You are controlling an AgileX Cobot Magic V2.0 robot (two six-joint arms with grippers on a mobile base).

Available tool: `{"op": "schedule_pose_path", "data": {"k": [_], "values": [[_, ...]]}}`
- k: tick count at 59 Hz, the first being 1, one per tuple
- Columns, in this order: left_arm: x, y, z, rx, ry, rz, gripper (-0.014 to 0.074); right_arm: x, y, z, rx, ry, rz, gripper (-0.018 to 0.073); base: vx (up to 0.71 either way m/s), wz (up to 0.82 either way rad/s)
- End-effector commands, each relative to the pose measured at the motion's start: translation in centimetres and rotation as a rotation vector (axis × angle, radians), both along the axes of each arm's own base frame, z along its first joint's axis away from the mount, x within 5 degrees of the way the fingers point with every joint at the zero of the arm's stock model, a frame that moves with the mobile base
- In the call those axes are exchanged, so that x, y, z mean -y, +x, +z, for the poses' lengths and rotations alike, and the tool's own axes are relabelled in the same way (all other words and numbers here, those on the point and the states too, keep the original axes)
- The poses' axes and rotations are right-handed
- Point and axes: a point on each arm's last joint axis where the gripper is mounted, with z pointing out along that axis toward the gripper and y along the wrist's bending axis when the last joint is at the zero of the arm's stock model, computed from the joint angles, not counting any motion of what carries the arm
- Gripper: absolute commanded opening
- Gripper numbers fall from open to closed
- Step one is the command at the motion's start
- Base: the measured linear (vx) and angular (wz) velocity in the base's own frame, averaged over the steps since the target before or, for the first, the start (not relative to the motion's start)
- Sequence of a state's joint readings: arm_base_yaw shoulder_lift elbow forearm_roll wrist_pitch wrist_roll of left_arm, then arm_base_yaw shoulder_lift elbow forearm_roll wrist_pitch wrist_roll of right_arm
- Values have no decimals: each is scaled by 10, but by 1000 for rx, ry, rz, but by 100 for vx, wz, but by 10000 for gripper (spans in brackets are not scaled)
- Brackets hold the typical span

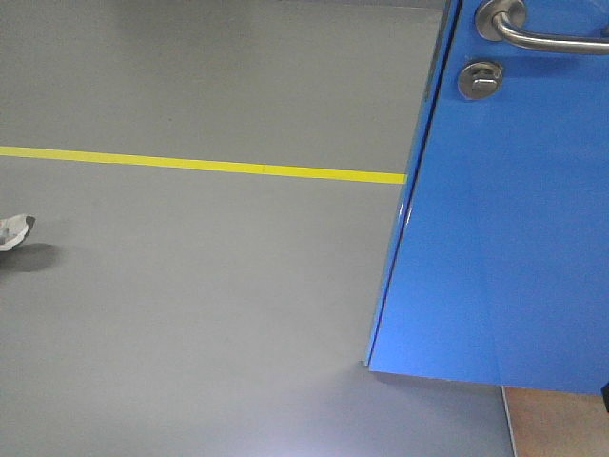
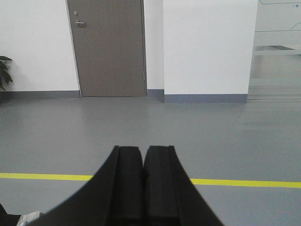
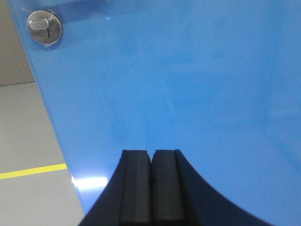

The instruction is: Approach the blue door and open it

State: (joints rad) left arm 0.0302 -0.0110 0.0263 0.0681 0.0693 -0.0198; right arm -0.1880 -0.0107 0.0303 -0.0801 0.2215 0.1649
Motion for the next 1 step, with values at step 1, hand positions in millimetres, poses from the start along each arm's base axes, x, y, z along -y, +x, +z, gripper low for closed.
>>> {"op": "schedule_pose_path", "data": {"k": [1], "values": [[1,-3,17,120,-4,-5,73,0,0,7,87,-19,5,-1,0,0]]}}
